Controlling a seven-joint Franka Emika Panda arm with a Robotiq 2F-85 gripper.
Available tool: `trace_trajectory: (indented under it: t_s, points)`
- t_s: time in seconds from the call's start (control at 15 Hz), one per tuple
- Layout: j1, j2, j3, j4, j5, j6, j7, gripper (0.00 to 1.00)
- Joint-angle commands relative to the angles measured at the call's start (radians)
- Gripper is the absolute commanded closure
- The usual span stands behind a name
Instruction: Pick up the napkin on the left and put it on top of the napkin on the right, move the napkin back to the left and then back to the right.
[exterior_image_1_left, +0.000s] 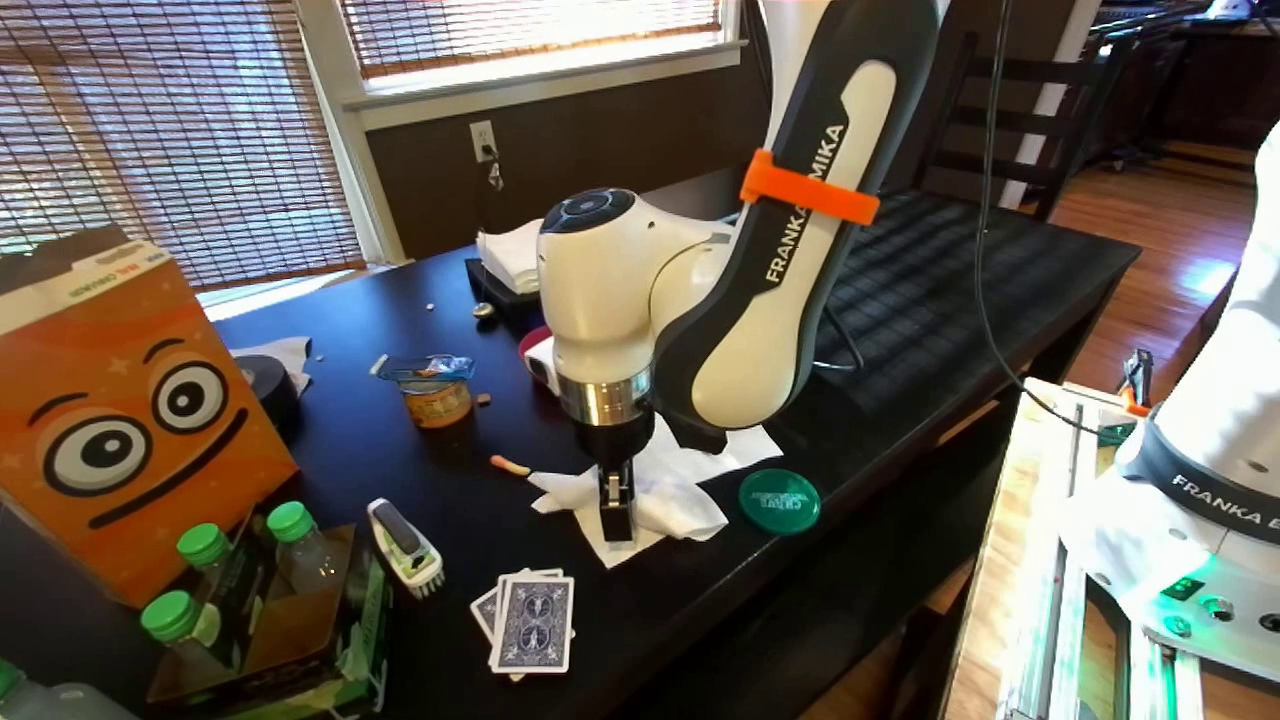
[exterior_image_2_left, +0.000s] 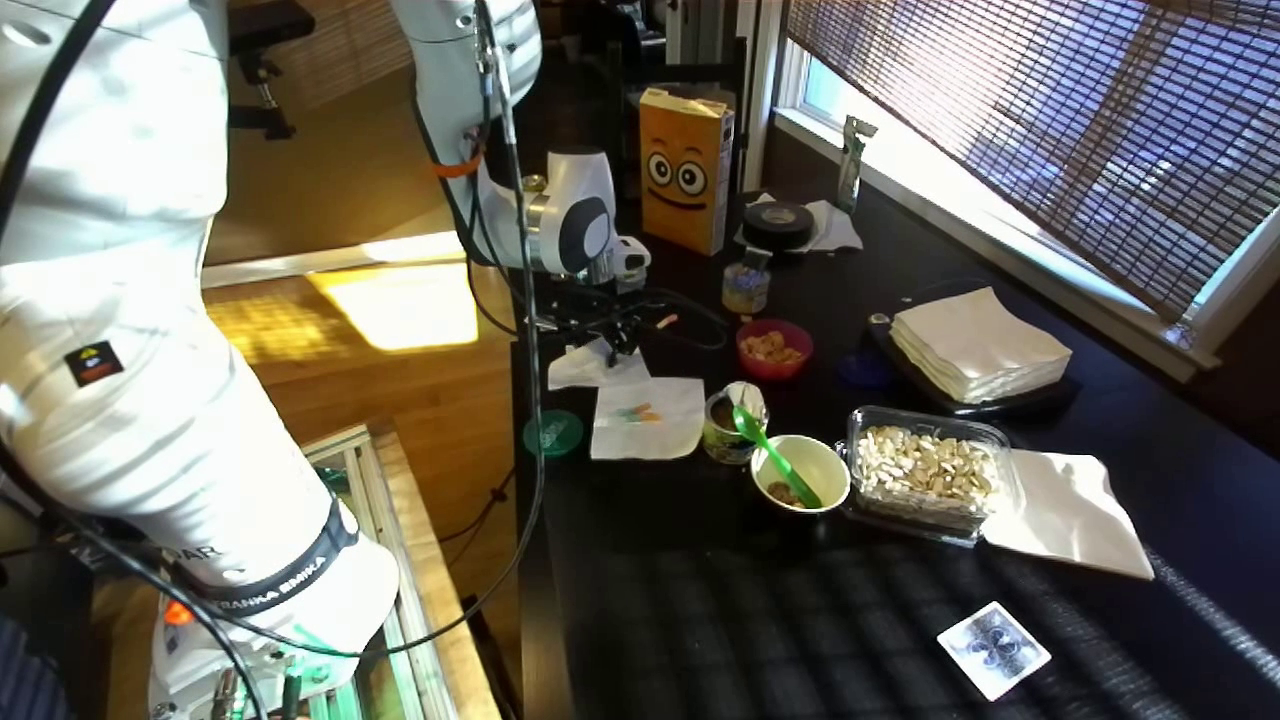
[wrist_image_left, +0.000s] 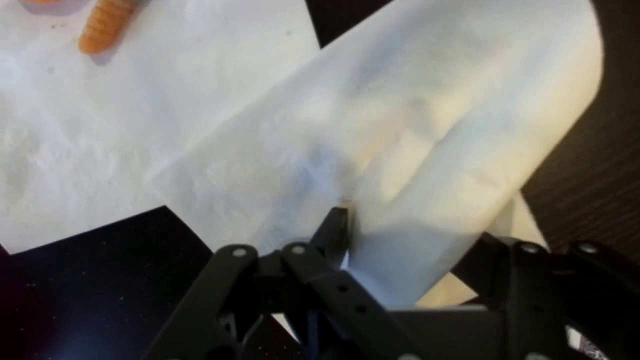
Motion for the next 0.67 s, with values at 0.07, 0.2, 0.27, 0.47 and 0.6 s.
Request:
trace_trajectory:
  t_s: [0.07,0.2,0.27,0.47,0.6]
  points:
    - [0.011,-0.029,-0.012,-0.011,0.01,-0.015,-0.012,0.89]
    - [0.011,-0.062,-0.023,-0.028,0.008,-0.022,-0.001,0.99]
    - [0.01,-0.088,-0.027,-0.043,0.007,-0.023,0.005,1.0]
    - [0.012,-0.158,-0.05,-0.081,-0.001,-0.051,0.034,0.99]
    - [0.014,-0.209,-0.068,-0.111,-0.013,-0.074,0.064,1.0]
